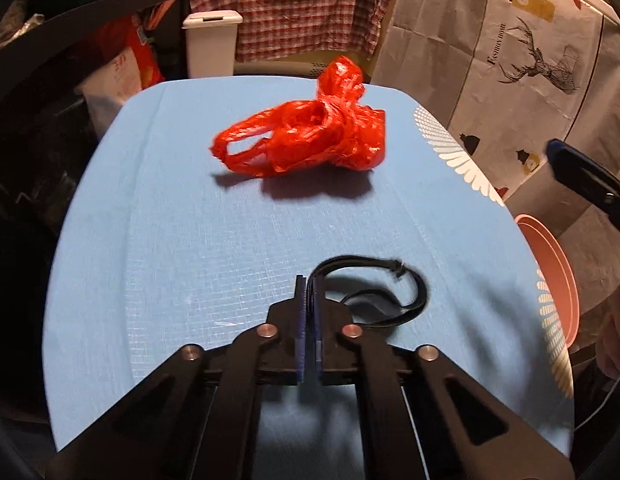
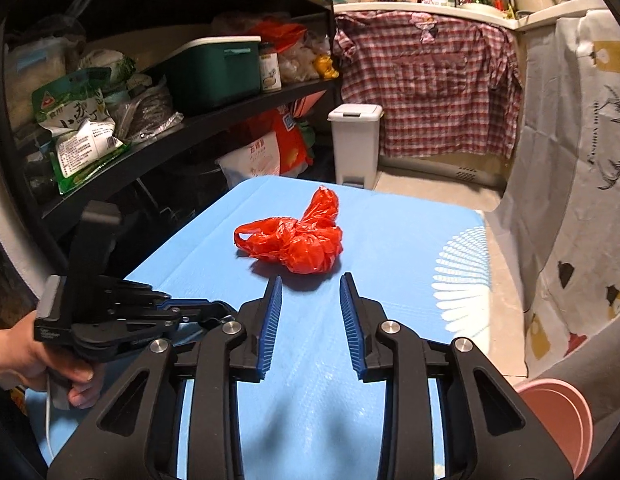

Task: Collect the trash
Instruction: 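Grasp the black elastic band with the left tool while the right tool grasps the red plastic bag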

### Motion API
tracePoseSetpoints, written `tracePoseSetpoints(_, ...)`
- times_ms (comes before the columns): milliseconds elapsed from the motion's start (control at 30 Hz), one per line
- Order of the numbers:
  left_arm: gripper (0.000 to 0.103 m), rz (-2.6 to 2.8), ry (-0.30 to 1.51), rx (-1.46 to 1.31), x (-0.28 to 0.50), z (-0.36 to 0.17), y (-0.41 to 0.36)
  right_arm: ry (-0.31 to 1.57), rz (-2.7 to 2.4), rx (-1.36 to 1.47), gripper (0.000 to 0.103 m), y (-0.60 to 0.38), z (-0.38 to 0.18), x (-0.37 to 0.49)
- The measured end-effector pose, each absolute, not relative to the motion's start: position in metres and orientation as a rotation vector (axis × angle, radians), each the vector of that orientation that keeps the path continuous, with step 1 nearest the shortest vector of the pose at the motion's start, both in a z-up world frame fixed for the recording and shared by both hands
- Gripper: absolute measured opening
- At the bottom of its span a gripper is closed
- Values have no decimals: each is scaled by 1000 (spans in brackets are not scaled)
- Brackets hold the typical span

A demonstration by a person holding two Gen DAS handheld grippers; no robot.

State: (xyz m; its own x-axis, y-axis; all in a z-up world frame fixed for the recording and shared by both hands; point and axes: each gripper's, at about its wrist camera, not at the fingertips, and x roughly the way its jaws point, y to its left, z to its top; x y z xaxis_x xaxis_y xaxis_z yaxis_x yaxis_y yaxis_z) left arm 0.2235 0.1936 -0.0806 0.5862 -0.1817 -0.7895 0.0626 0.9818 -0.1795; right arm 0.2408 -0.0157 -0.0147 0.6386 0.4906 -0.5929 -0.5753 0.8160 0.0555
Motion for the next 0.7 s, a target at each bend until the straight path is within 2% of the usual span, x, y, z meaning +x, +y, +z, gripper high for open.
tracePoseSetpoints(400, 2, 15, 910, -258, 214, -69, 252, 699, 607, -214, 40, 46, -54, 300)
tracePoseSetpoints(700, 2, 14, 898, -272, 211, -67, 261, 762, 548, -223, 38, 69, -79, 324)
